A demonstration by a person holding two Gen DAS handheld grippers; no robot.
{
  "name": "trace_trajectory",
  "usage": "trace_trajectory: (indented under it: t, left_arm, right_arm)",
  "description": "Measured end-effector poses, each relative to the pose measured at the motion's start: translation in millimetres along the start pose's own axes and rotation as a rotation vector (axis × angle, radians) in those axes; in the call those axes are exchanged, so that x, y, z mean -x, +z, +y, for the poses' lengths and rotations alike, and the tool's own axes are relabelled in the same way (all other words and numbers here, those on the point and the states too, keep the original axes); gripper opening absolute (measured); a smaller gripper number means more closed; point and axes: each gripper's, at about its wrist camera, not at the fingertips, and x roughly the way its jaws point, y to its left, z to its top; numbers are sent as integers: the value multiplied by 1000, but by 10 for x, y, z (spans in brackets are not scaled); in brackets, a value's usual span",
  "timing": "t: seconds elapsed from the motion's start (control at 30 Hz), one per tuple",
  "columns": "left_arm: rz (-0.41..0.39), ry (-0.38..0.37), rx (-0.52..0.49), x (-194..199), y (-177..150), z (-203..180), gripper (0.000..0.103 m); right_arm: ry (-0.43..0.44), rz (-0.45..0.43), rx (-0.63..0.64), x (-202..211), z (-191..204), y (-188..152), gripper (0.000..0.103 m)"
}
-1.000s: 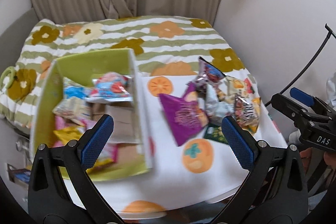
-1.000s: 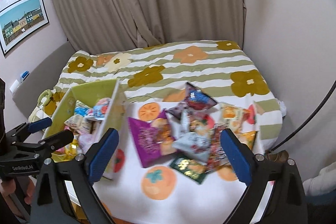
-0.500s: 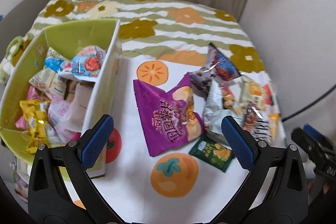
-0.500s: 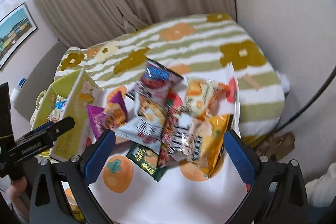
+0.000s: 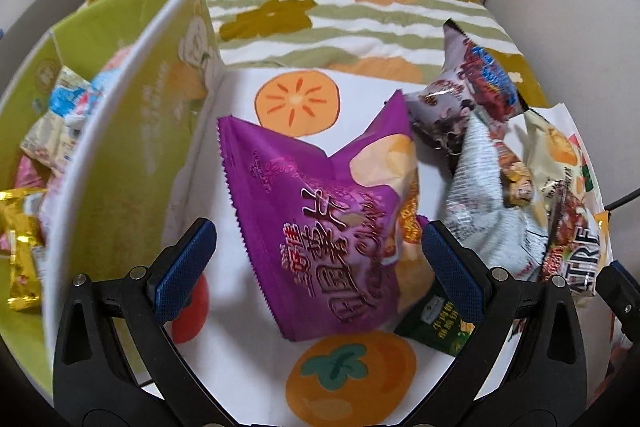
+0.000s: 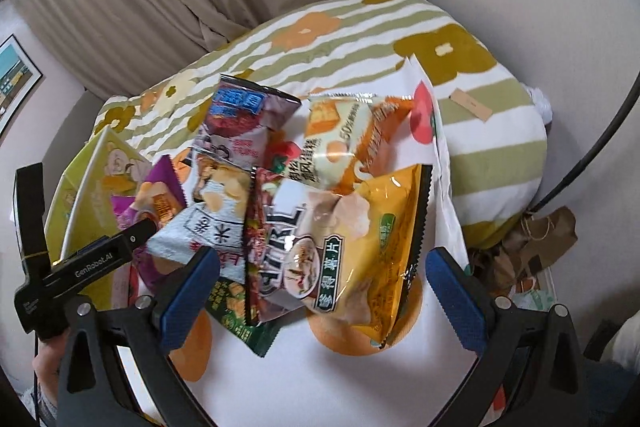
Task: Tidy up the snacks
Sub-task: 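Grasp the purple bag with the left tool while the right tool grasps the yellow TATRE bag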
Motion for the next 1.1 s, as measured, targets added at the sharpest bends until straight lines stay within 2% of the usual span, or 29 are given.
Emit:
trace_trajectory:
  t: [0.1,0.37,0.4,0.53,0.67,0.8,1.0,1.1]
  left_arm:
    - [29,-18,-1,-149,11,27,102]
    - [68,-157,28,-349,27,140,101]
    - [77,-175,32,-377,25,155,99]
    - [126,-286,74,-466,-1,219,79]
    - [122,-307,56,-451,-15,195,71]
    - [117,-313,43,-445,-7,192,68]
    - [113,-299,34,-407,-7,188,68]
    - [113,-288,25,-370,-17,188,67]
  right_arm:
    - [-2,9,-28,-108,-42,9,103]
    - [0,26,-59,-282,-65,32,103]
    - [-3,28,-61,-295,-65,36,103]
    - [-17,53,-59,-376,-43,61,103]
    - [-28,68,-43,-423,-14,71,103]
    - [-29,93,-17,-510,10,80,103]
    - [-120,137,102,-623,184,1,102]
    - [-102,105,110,-556,192,-63,87]
